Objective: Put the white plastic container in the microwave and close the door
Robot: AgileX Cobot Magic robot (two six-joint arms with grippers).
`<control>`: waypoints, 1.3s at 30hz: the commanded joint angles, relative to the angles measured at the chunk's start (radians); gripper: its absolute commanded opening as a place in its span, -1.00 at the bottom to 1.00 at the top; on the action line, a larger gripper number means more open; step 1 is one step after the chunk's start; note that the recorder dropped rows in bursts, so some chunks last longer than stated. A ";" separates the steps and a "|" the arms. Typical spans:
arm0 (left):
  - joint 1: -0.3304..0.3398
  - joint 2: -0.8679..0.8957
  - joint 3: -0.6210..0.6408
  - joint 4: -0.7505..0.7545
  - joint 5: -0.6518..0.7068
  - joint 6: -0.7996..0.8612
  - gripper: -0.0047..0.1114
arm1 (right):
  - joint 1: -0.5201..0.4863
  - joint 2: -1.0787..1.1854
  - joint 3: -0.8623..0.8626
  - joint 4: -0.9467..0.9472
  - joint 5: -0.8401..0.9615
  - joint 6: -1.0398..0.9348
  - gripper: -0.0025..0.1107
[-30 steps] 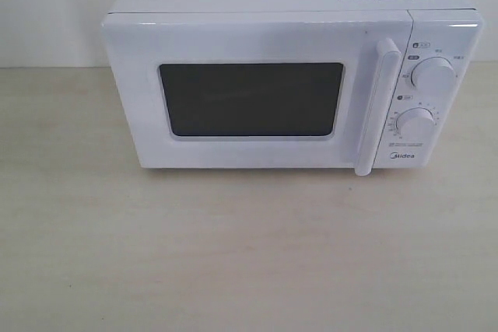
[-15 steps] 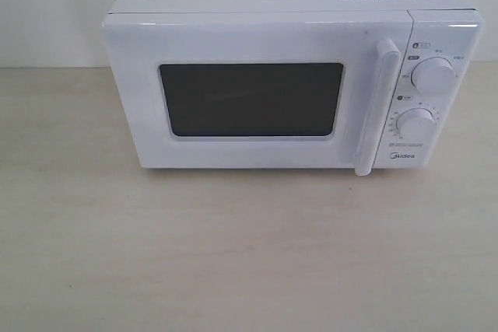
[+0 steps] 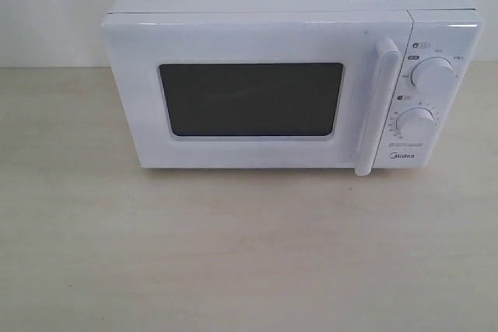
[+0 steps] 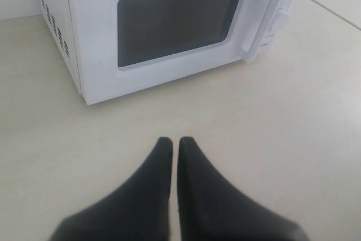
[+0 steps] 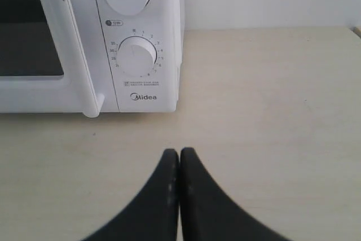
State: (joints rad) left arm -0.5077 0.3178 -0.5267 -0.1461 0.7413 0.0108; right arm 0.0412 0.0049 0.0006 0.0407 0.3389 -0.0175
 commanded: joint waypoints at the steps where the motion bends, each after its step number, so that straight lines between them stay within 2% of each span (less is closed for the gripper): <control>1: -0.002 -0.008 0.004 0.008 -0.008 0.005 -0.84 | -0.001 -0.005 -0.001 -0.005 0.001 -0.009 -0.96; 34: -0.002 -0.008 0.004 0.008 -0.016 0.012 -0.84 | -0.001 -0.005 -0.001 -0.002 0.001 -0.006 -0.96; 37: 0.005 -0.013 0.018 0.008 -0.092 0.025 -0.84 | -0.001 -0.005 -0.001 -0.002 0.001 -0.006 -0.96; 39: 0.030 -0.021 0.053 0.008 -0.206 0.074 -0.84 | -0.001 -0.005 -0.001 -0.002 0.001 -0.006 -0.96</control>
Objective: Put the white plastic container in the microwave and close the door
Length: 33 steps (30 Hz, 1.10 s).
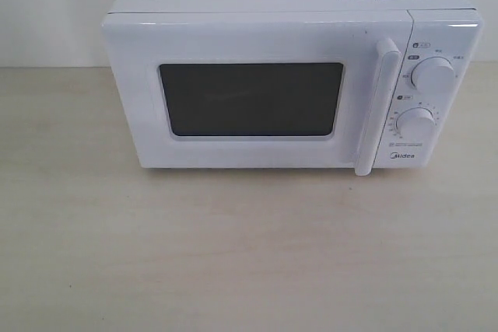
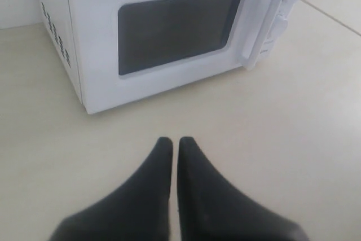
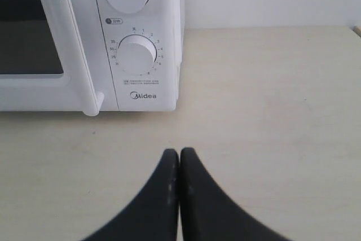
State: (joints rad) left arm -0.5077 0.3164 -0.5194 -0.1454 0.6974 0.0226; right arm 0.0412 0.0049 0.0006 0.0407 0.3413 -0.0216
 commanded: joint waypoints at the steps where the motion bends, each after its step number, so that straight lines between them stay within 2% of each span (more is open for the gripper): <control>1: 0.048 -0.026 0.065 0.007 -0.211 0.086 -0.84 | -0.001 -0.005 -0.001 -0.002 -0.001 -0.002 -0.96; 6: 0.153 -0.066 0.185 0.007 -0.457 0.124 -0.84 | -0.001 -0.005 -0.001 -0.002 -0.001 -0.002 -0.96; 11: 0.277 -0.132 0.315 -0.008 -0.581 0.085 -0.84 | -0.001 -0.005 -0.001 -0.002 -0.001 -0.002 -0.96; 15: 0.348 -0.164 0.394 -0.008 -0.615 0.067 -0.84 | -0.001 -0.005 -0.001 -0.002 -0.001 -0.002 -0.96; 25: 0.357 -0.165 0.448 -0.004 -0.697 0.076 -0.84 | -0.001 -0.005 -0.001 -0.002 -0.010 -0.002 -0.96; 33: 0.361 -0.316 0.448 0.005 -0.682 0.076 -0.84 | -0.001 -0.005 -0.001 -0.002 -0.010 -0.002 -0.96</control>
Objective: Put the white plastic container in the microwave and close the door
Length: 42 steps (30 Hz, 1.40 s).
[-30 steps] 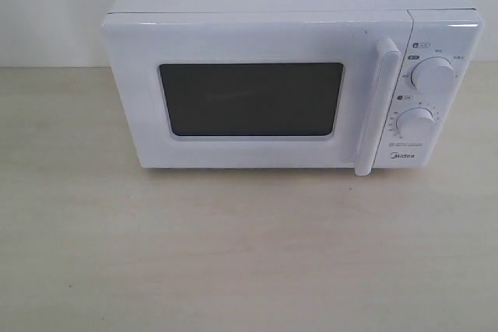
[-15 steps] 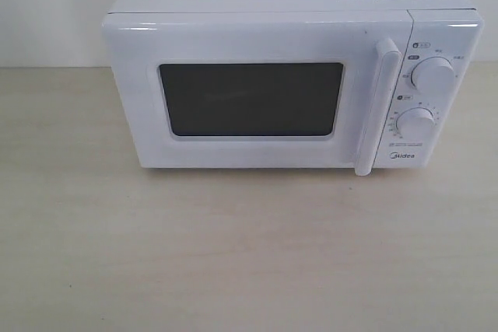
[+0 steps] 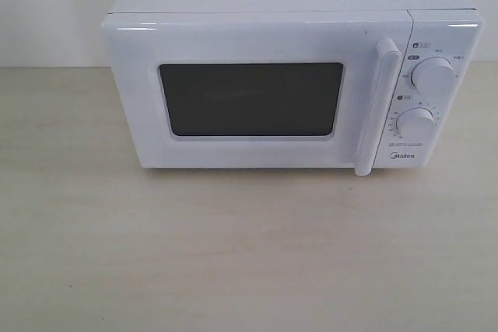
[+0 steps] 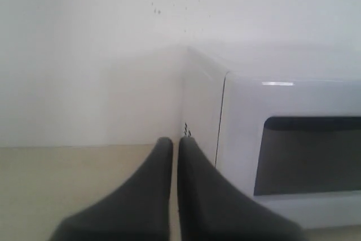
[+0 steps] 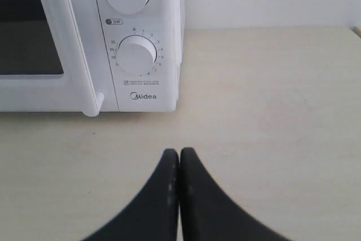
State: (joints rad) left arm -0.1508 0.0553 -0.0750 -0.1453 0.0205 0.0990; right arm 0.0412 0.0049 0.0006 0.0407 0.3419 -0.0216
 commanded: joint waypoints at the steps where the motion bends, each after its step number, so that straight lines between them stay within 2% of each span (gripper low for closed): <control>1: 0.004 -0.055 0.004 0.005 -0.005 -0.001 -0.84 | -0.001 -0.005 -0.001 -0.002 -0.011 -0.002 -0.96; 7: 0.008 -0.055 0.006 0.007 0.045 0.002 -0.84 | -0.001 -0.005 -0.001 -0.002 -0.009 -0.002 -0.96; 15: 0.008 -0.055 0.075 0.011 0.101 0.104 -0.84 | -0.001 -0.005 -0.001 -0.002 -0.009 -0.002 -0.96; 17: 0.008 -0.055 0.075 0.011 0.193 0.101 -0.84 | -0.001 -0.005 -0.001 -0.002 -0.009 -0.002 -0.96; 22: 0.008 -0.055 0.075 -0.056 0.277 0.066 -0.84 | -0.001 -0.005 -0.001 -0.002 -0.009 0.000 -0.96; 27: -0.001 -0.055 0.075 -0.060 0.277 -0.167 -0.84 | -0.001 -0.005 -0.001 -0.002 -0.009 0.000 -0.96; 31: -0.001 -0.055 0.075 0.023 0.273 -0.127 -0.84 | -0.001 -0.005 -0.001 -0.002 -0.009 0.000 -0.96; 42: -0.001 -0.055 0.075 0.030 0.273 -0.076 -0.84 | -0.001 -0.005 -0.001 -0.002 -0.009 0.000 -0.96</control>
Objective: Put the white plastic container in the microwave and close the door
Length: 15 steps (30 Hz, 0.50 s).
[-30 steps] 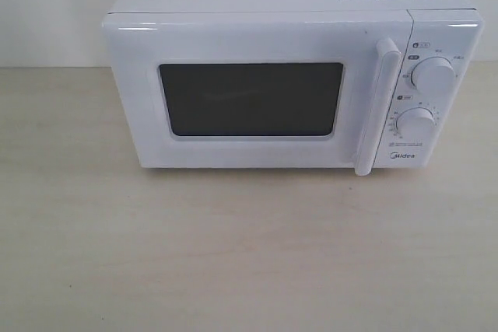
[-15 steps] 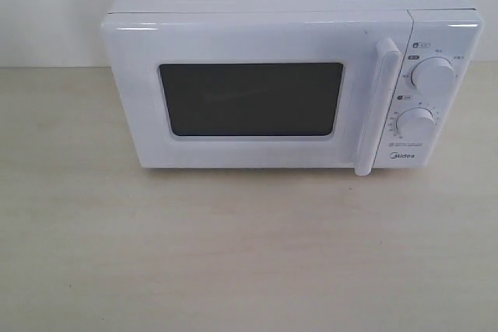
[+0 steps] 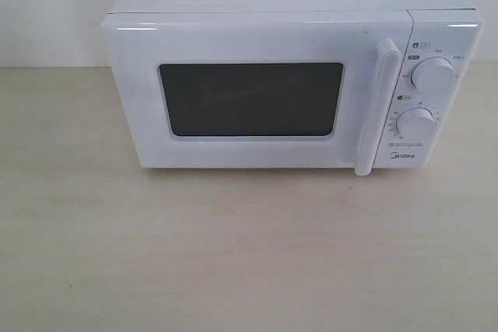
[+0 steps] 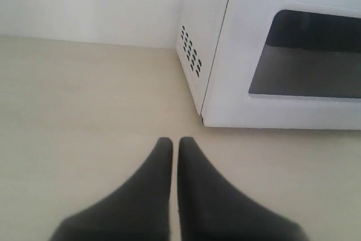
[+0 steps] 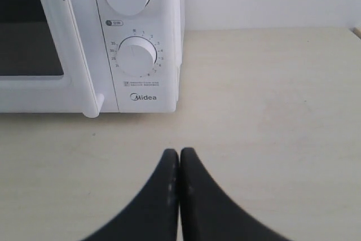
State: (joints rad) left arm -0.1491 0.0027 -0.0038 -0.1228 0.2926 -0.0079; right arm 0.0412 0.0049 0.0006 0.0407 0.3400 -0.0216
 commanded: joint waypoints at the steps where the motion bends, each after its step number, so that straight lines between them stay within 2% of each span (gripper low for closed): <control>1: -0.002 -0.003 0.004 0.007 0.001 0.030 -0.84 | -0.001 -0.005 -0.001 -0.002 -0.007 0.000 -0.96; 15: 0.000 -0.003 0.004 0.010 0.001 0.040 -0.84 | -0.001 -0.005 -0.001 -0.002 -0.007 0.000 -0.96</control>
State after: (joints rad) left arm -0.1491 0.0027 -0.0038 -0.1189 0.2926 0.0198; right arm 0.0412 0.0049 0.0006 0.0407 0.3400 -0.0192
